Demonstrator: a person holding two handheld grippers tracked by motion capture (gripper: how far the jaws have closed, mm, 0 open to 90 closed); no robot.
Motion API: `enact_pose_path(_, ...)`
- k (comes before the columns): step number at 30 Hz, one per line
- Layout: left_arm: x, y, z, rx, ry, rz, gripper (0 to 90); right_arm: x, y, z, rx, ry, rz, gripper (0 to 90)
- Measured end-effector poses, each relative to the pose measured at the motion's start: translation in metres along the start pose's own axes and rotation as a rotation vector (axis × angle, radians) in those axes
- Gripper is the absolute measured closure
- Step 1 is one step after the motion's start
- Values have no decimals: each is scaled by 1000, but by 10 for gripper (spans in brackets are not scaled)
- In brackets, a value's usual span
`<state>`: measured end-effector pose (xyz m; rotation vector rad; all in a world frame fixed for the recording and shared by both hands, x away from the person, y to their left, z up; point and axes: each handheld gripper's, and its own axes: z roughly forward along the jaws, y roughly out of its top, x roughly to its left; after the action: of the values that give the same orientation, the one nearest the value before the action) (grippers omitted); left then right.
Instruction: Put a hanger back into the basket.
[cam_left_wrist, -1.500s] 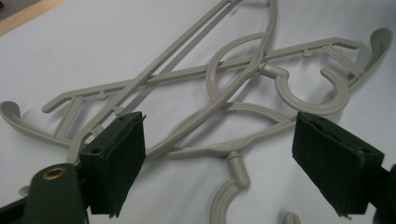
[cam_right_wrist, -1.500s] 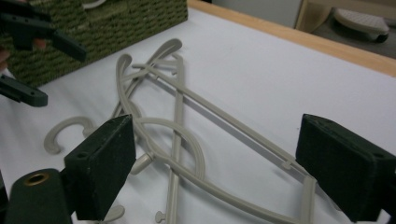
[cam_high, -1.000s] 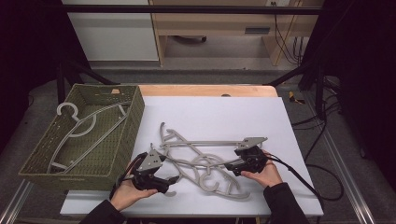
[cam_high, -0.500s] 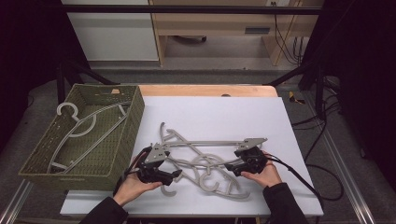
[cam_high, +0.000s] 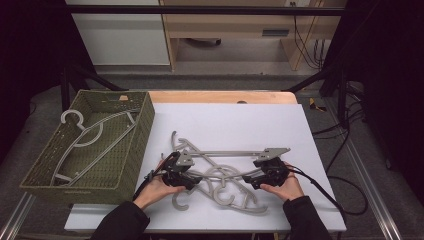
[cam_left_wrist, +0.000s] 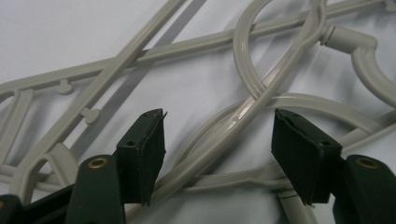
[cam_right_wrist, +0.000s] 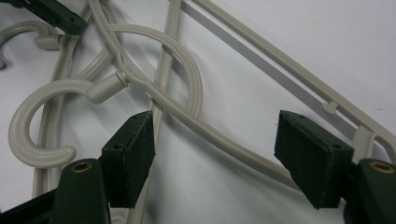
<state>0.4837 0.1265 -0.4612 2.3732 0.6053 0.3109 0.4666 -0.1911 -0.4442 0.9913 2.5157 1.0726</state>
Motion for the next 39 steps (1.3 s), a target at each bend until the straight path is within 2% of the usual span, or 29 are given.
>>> enact_pose_path(3,0,-1,6,34,-15,11,396,0,0,-1,-4,1,-3,284)
enact_pose_path(5,0,-1,7,46,-7,22,424,-1,0,-2,-2,3,-11,278)
enact_pose_path(7,0,-1,7,47,0,17,478,-1,0,-3,-8,6,-11,277)
enact_pose_path(9,1,-1,7,51,0,14,492,-1,0,-3,-15,9,-11,275)
enact_pose_path(13,-1,0,6,57,23,34,526,-1,1,-5,-17,8,-13,269)
enact_pose_path(17,-4,1,4,69,37,47,602,-2,1,-8,-28,7,-8,259)
enact_pose_path(18,-4,1,3,79,47,65,623,-2,1,-9,-37,6,-6,255)
enact_pose_path(20,-4,1,2,64,50,52,655,-2,2,-11,-46,5,-7,246)
enact_pose_path(22,-3,2,0,83,56,67,686,-3,2,-13,-53,4,-3,241)
enact_pose_path(29,-7,13,-11,57,70,19,805,-4,2,-17,-72,-3,12,238)
enact_pose_path(31,-9,15,-13,41,103,-31,813,-5,2,-17,-79,-5,8,236)
enact_pose_path(34,-9,15,-16,35,107,-78,817,-5,2,-19,-90,-6,13,229)
enact_pose_path(39,-22,20,-16,32,121,-130,816,-5,3,-22,-111,1,22,227)
